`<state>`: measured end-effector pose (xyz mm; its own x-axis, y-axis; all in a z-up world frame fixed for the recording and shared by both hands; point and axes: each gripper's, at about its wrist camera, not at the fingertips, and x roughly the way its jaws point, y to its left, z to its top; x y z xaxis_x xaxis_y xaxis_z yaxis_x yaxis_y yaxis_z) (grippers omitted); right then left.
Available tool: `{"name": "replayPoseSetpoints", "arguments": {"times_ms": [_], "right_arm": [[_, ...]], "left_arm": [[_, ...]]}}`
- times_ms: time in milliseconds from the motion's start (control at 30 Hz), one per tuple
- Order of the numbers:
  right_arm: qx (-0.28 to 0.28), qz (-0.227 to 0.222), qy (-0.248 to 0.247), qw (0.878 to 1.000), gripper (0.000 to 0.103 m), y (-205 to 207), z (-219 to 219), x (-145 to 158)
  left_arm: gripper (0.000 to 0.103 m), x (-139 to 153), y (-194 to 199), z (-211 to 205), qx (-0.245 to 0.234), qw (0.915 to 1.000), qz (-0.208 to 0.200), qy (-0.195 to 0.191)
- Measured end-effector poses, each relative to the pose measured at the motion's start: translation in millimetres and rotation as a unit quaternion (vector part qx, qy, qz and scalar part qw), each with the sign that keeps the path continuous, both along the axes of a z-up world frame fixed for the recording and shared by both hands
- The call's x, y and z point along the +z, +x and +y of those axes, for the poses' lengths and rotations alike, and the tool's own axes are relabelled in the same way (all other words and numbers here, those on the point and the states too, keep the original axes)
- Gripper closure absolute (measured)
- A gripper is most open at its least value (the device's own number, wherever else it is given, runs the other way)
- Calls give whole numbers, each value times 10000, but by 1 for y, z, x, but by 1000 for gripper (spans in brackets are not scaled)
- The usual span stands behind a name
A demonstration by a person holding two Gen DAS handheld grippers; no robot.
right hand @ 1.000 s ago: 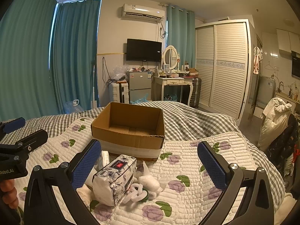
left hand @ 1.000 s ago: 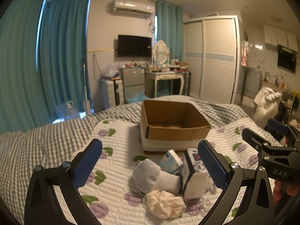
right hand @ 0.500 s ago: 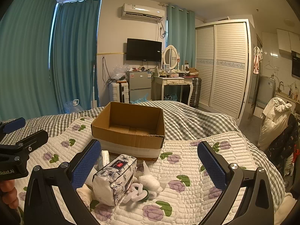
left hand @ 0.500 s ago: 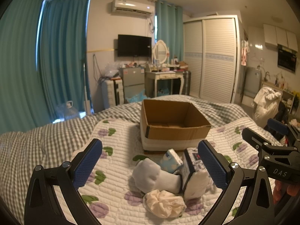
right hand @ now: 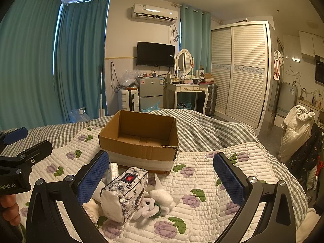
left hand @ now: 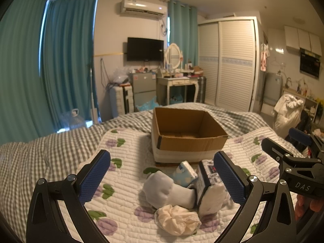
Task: Organize soft objects
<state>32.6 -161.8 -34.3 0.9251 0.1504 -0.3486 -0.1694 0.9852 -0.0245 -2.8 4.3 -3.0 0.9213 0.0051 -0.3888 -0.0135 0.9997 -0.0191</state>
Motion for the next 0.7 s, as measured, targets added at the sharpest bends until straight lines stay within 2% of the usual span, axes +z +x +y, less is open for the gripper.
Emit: {"name": "replayPoseSetpoints", "arguments": {"times_ms": [500,633,700], "right_arm": [[226,-14,-44,9997,0,-15,6,18],[472,303,-101,9984,0,-16,19,0],[609,547,-161,9965,0,-13,33,-17]], "left_arm": [[0,18,-22,4,-20,9999,-165,-27],[0,8,-21,7,155,9998,91,109],[0,-7,-15,8,195,9992,352,88]]}}
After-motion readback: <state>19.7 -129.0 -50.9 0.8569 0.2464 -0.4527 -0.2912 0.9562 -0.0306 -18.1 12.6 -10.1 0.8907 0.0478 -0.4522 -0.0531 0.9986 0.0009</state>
